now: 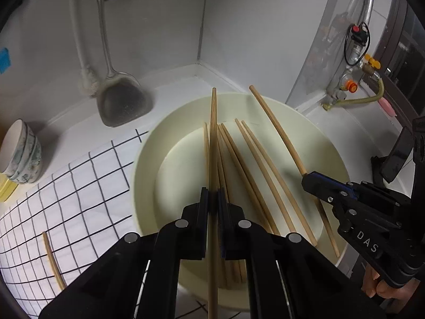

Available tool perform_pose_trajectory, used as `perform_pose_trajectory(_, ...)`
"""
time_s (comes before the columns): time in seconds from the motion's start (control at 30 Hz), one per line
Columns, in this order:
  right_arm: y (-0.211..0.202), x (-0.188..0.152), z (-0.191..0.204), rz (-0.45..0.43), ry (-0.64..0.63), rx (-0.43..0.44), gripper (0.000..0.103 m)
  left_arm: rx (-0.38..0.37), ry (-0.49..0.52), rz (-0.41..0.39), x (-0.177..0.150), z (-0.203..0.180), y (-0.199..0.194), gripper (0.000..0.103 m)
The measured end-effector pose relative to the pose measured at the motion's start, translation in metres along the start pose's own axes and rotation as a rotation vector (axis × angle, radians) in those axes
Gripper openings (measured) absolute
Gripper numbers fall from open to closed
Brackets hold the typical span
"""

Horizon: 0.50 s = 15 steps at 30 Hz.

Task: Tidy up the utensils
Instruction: 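Lift the chopstick in the right tool and carry it over the cream basin, then open the right tool to drop the chopstick into the basin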

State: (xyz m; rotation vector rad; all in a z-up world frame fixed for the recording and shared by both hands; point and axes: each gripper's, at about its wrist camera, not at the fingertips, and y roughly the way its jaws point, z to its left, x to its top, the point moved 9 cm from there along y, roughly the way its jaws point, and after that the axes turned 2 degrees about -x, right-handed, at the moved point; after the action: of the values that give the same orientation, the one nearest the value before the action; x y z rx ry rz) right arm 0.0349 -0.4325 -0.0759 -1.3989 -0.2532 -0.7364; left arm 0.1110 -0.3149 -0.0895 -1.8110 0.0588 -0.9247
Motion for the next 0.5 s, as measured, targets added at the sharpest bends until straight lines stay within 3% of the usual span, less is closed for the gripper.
perform_pose_trajectory(0.5, 0.035, -0.013, -0.013, 0.113, 0.044, -0.027, 0.006, 0.004, -0.004, 0.098, -0.002, -0.005, 0.042, 0.007)
